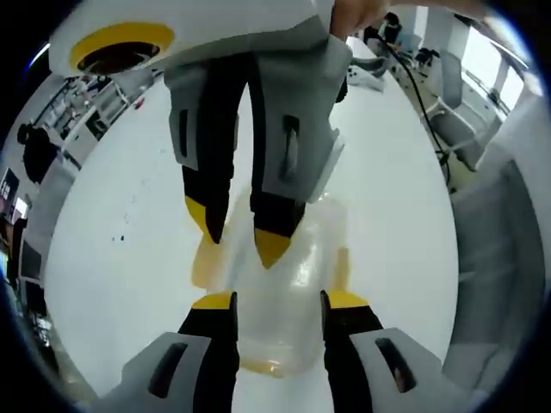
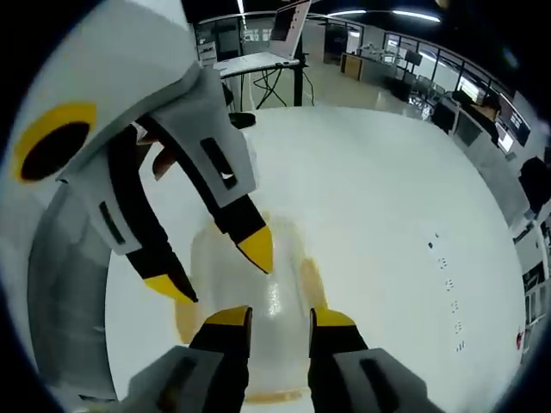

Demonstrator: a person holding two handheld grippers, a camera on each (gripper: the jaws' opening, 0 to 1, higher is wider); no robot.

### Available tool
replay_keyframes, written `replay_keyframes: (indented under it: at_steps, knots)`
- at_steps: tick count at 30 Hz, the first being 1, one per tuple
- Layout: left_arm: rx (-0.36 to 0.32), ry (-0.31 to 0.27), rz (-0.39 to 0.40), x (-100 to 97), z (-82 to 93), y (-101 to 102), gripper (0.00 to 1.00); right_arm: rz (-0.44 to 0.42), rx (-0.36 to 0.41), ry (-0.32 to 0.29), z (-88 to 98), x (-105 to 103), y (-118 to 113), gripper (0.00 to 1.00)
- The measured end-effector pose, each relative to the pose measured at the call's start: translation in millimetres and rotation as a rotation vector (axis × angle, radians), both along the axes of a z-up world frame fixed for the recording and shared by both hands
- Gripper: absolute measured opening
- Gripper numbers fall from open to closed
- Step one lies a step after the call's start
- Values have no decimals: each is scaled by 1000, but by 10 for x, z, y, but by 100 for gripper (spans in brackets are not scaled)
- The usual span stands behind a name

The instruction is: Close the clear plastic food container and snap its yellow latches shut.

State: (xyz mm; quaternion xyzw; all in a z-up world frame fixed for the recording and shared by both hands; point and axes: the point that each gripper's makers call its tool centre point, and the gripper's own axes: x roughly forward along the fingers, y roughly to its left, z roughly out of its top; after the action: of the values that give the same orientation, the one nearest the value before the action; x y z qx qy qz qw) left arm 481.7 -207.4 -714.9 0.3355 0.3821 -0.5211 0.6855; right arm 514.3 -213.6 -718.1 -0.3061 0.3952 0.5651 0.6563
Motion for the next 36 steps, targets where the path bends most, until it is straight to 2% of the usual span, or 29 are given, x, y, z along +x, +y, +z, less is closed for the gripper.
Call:
replay_keyframes:
  at_steps: [7,13,18,23,29,34,36]
  knots:
    - [-6,-3,1,-25,26,-7,37,18,-19,15,-15,58,6,24]
    - [-2,6,-15,-121,-25,-6,41,31,-37,4,-42,108,3,26]
    - [16,-4,-37,-182,-77,-13,43,25,-43,15,-86,132,11,33]
    - [43,-36,-85,-224,-119,-23,48,29,-50,34,-115,139,32,30]
    - [80,-88,-130,-248,-197,-14,48,48,-53,39,-125,122,64,32]
    - [87,-117,-148,-240,-201,-28,48,48,-45,64,-136,130,61,31]
    - [95,-132,-154,-226,-207,-27,47,53,-33,103,-141,85,70,28]
